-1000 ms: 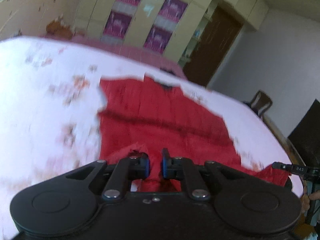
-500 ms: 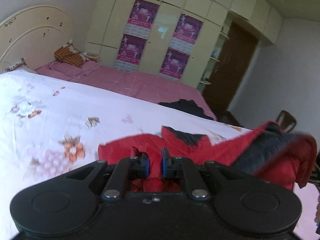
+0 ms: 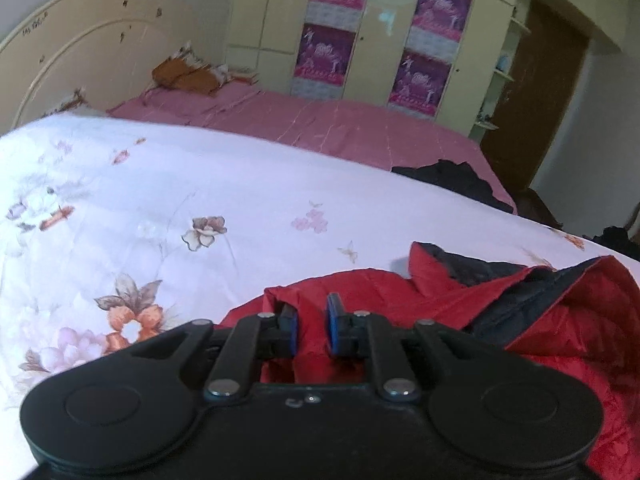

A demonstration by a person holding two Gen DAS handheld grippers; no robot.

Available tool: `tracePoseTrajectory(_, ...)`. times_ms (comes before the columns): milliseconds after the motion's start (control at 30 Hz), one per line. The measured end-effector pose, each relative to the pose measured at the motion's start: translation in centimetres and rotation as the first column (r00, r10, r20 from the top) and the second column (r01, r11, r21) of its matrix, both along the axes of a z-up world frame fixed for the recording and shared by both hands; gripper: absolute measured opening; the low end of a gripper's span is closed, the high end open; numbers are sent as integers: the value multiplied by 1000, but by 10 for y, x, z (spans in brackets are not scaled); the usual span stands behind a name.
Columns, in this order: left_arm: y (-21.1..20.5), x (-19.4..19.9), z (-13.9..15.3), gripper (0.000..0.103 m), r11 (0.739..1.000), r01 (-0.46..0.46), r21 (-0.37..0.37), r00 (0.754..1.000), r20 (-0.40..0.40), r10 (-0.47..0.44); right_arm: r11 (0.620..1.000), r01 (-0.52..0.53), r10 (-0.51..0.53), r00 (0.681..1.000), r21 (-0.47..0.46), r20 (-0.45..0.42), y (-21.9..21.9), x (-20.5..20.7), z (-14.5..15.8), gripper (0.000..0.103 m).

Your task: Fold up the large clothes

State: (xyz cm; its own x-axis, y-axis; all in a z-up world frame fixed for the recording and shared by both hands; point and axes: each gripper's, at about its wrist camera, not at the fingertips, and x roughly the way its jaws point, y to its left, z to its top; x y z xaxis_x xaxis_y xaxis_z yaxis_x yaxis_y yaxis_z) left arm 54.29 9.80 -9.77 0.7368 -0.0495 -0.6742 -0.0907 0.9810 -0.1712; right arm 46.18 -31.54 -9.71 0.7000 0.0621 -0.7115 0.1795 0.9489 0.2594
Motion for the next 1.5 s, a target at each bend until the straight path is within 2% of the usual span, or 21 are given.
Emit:
tracePoseTrajectory(133, 2, 9, -4, 22, 1000, 12, -22, 1000, -10, -12, 1000, 5, -5, 1000, 30, -6, -6, 8, -4, 11)
tracePoseTrajectory(267, 14, 17, -1, 31, 993, -9, -117, 1000, -31, 5, 996, 9, -10, 1000, 85, 16, -13, 14, -1, 40)
tracePoseTrajectory(300, 16, 20, 0, 33, 989, -16, -144, 999, -32, 11, 996, 3, -5, 1000, 88, 20, -13, 16, -1, 45)
tracePoseTrajectory(333, 19, 20, 1, 40, 986, -21, -167, 999, -28, 17, 996, 0, -3, 1000, 88, 24, -12, 18, -1, 52)
tracePoseTrajectory(367, 21, 19, 3, 58, 984, -26, -179, 1000, -17, 24, 996, 0, -3, 1000, 90, 29, -12, 20, 0, 59)
tracePoseTrajectory(400, 20, 19, 6, 72, 985, -39, -171, 999, -4, 39, 996, 3, -7, 999, 94, 36, -11, 22, 0, 65)
tracePoseTrajectory(433, 21, 16, 10, 97, 987, -58, -148, 998, 25, 63, 996, 19, -23, 999, 85, 47, -11, 22, 1, 84)
tracePoseTrajectory(467, 21, 12, 14, 99, 990, -61, -129, 996, 62, 70, 997, 32, -37, 997, 73, 67, -11, 21, 3, 94)
tracePoseTrajectory(533, 21, 8, 20, 98, 994, -37, -102, 994, 97, 47, 997, 29, -35, 995, 69, 92, -13, 21, 7, 94)
tracePoseTrajectory(700, 16, 3, 11, 98, 1000, 20, 15, 998, 51, -20, 1000, 5, -8, 996, 28, 88, -15, 17, 7, 94)
tracePoseTrajectory(833, 13, 8, -12, 88, 997, 42, 62, 998, -44, -39, 1000, 5, -4, 999, -12, 38, -15, 20, -12, 94)
tracePoseTrajectory(900, 16, 11, -23, 70, 998, 48, 38, 996, -82, -45, 1000, 1, -1, 1000, -12, 14, -17, 24, -21, 93)
tracePoseTrajectory(933, 18, 12, -26, 55, 998, 54, 17, 995, -88, -53, 1000, -18, 18, 1000, -9, 4, -16, 27, -25, 93)
tracePoseTrajectory(1000, 18, 10, -28, 40, 999, 55, 1, 996, -75, -54, 999, -52, 52, 999, -7, -17, -12, 30, -30, 65)
tracePoseTrajectory(1033, 17, 9, -27, 27, 998, 56, 7, 997, -58, -55, 998, -63, 64, 998, 6, -30, -10, 33, -32, 38)
tracePoseTrajectory(1067, 15, 8, -27, 12, 998, 66, 11, 997, -42, -65, 998, -61, 61, 998, 10, -32, -9, 33, -33, 29)
tracePoseTrajectory(1100, 13, 6, -26, 12, 998, 67, 17, 997, -31, -67, 998, -63, 63, 998, 7, -26, -7, 33, -32, 26)
tracePoseTrajectory(1133, 11, 3, -24, 9, 998, 65, 24, 998, -8, -65, 998, -70, 70, 997, 1, -16, -5, 32, -31, 12)
tracePoseTrajectory(1167, 8, 0, -22, 7, 997, 67, 32, 997, 22, -67, 997, -75, 75, 997, -5, -2, -3, 31, -30, 7)
tracePoseTrajectory(1367, -1, 4, -8, 5, 998, 7, 57, 988, 155, -16, 996, -34, 45, 991, -88, 124, 3, 30, -12, 5)
tracePoseTrajectory(1500, -4, 16, -21, 5, 993, -62, 101, 987, 151, 46, 993, -5, 18, 993, -117, 115, 8, 41, -23, 5)
